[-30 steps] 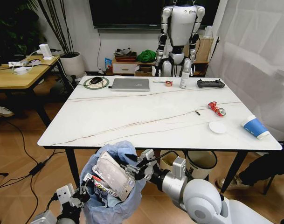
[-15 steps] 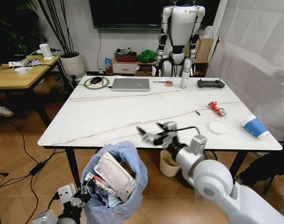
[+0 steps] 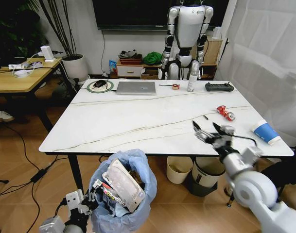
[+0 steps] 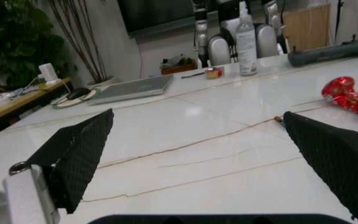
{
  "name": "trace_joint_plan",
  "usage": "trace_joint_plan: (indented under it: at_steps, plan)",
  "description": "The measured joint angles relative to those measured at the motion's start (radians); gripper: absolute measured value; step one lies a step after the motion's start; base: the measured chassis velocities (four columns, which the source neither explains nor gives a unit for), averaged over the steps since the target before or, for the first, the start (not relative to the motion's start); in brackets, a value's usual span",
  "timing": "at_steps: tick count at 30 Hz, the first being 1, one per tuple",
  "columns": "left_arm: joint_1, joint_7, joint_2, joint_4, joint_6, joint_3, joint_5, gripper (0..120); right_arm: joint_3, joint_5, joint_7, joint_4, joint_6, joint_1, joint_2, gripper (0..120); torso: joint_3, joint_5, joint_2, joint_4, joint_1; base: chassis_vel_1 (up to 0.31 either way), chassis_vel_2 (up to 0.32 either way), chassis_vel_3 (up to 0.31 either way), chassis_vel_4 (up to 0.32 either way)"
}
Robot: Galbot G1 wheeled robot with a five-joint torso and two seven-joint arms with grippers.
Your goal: Pick up the trash bin and place the trash from the table into it.
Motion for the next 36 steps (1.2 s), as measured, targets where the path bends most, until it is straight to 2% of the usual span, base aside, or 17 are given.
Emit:
trace_joint_plan:
  at_steps: [4, 6, 12, 36]
  plan:
    - [-0.001, 0.006, 0.006, 0.010, -0.002, 0.011, -0.003, 0, 0.052, -0.063, -0.038, 0.025, 0.012, -0.088, 0.067, 100, 0.000, 0.0000, 0.000, 0.0000, 0.000, 0.000, 0.000, 0.000, 0.000]
    - [0.000, 0.011, 0.010, 0.011, -0.005, 0.011, -0.007, 0, 0.065, -0.082, -0.049, 0.029, 0.017, -0.111, 0.114, 100, 0.000, 0.0004, 0.000, -0.0001, 0.000, 0.000, 0.000, 0.000, 0.000]
    - [0.006, 0.018, 0.012, 0.012, -0.013, 0.008, -0.011, 0, 0.075, -0.101, -0.069, 0.034, 0.033, -0.139, 0.185, 100, 0.000, 0.0000, 0.000, 0.0001, 0.000, 0.000, 0.000, 0.000, 0.000]
    - [0.013, 0.024, 0.007, 0.007, -0.019, 0.013, -0.013, 0, 0.100, -0.090, -0.089, 0.059, 0.046, -0.180, 0.211, 100, 0.000, 0.0000, 0.000, 0.0001, 0.000, -0.017, -0.020, 0.019, 0.019]
